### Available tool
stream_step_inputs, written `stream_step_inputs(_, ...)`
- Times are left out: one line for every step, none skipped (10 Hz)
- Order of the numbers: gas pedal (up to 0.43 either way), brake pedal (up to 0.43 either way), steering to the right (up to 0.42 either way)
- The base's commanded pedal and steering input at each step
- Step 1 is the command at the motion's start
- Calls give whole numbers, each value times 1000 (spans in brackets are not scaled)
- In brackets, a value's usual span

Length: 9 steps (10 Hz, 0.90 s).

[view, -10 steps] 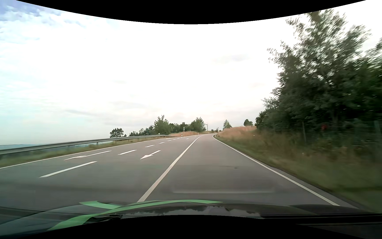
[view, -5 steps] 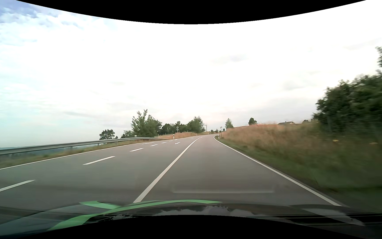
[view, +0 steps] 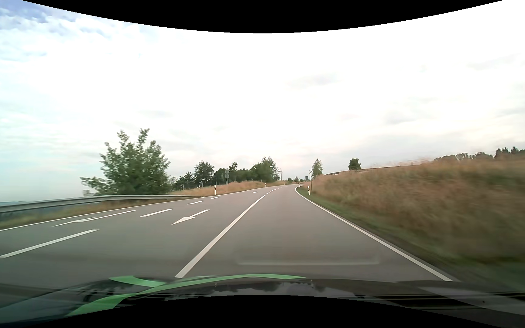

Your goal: Follow the waypoints while adhering to traffic rules and regulations

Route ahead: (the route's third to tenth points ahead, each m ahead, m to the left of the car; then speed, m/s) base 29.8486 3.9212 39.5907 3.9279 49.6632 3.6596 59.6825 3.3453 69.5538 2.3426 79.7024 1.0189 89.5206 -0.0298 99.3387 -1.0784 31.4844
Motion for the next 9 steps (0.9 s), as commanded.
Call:
stream_step_inputs(480,0,5)
stream_step_inputs(480,0,6)
stream_step_inputs(469,0,5)
stream_step_inputs(441,0,5)
stream_step_inputs(421,0,5)
stream_step_inputs(409,0,5)
stream_step_inputs(409,0,5)
stream_step_inputs(409,0,5)
stream_step_inputs(421,0,6)
